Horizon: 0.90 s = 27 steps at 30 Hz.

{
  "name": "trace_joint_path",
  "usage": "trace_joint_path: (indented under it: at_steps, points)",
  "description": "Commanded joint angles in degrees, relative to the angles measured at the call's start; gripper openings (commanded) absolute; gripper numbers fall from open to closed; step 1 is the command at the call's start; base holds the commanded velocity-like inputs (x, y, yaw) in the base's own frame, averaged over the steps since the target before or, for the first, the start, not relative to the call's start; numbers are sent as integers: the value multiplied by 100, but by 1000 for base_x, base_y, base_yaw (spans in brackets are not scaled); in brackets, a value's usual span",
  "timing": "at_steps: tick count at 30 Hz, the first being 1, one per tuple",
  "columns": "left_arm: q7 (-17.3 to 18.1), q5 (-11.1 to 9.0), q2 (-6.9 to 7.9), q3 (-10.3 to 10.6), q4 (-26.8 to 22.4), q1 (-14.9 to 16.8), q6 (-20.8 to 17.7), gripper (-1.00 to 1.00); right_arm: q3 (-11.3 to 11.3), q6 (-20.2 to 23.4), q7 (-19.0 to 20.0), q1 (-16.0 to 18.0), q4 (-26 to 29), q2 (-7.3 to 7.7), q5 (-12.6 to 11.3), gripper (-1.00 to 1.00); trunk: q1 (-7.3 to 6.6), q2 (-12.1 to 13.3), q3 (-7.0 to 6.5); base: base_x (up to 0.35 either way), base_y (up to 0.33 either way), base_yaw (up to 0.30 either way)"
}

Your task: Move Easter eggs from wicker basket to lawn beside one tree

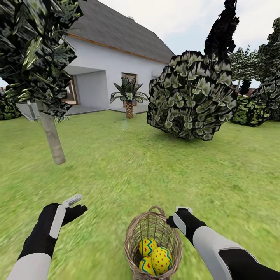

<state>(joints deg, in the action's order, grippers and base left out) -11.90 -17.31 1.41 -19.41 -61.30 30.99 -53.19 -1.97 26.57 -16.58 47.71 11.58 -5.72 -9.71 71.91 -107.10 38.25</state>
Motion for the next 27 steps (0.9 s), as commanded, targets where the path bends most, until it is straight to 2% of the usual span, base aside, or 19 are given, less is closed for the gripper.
trace_joint_path:
  at_steps: [1,27]
  points:
    - [-49,-62,0,-2,-6,4,-18,100,-23,24,-38,2,11,0,-57,100,22,-45,24,0,0,0]
    - [-49,-62,0,-2,-6,4,-15,100,-23,24,-38,2,11,22,-57,100,593,-1087,491,0,0,0]
